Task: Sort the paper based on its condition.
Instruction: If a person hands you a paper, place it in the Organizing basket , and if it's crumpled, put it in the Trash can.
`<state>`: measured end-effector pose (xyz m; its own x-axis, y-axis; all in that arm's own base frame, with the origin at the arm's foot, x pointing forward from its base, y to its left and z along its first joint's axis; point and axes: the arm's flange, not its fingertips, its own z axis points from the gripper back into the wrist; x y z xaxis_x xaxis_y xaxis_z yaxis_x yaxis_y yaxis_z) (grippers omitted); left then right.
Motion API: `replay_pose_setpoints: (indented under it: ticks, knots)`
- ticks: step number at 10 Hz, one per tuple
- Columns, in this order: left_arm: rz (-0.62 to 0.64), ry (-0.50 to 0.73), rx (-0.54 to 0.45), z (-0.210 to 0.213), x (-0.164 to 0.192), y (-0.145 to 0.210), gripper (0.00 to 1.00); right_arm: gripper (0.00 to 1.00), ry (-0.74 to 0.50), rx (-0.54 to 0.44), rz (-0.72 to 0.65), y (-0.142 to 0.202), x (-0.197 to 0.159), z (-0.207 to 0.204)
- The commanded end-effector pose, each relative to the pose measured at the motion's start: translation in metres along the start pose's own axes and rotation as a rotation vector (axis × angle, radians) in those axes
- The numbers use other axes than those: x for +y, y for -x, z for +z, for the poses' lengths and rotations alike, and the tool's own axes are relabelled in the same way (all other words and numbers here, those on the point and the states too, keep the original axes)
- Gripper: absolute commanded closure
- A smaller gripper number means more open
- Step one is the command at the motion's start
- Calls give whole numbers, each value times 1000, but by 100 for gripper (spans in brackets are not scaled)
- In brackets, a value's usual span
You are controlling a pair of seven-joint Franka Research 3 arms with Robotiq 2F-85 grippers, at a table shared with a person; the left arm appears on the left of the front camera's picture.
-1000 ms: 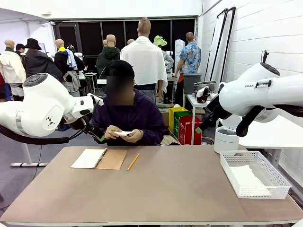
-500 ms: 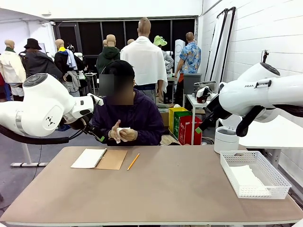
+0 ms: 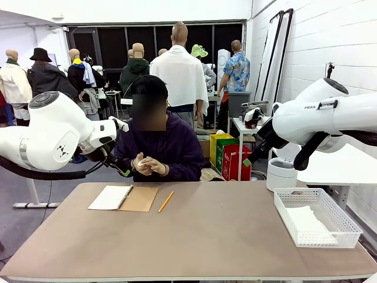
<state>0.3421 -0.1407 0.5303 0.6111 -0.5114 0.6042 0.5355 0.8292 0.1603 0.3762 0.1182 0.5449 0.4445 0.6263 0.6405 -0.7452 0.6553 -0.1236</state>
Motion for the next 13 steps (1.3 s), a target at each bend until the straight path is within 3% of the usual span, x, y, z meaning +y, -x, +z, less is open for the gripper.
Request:
replay_pose_setpoints:
  ticks: [1,13]
  knots:
    - [1,0,1,0,1,1,0,0,11,6,-6,1,0,0]
    - [1,0,1,0,1,1,0,0,11,6,-6,1,0,0]
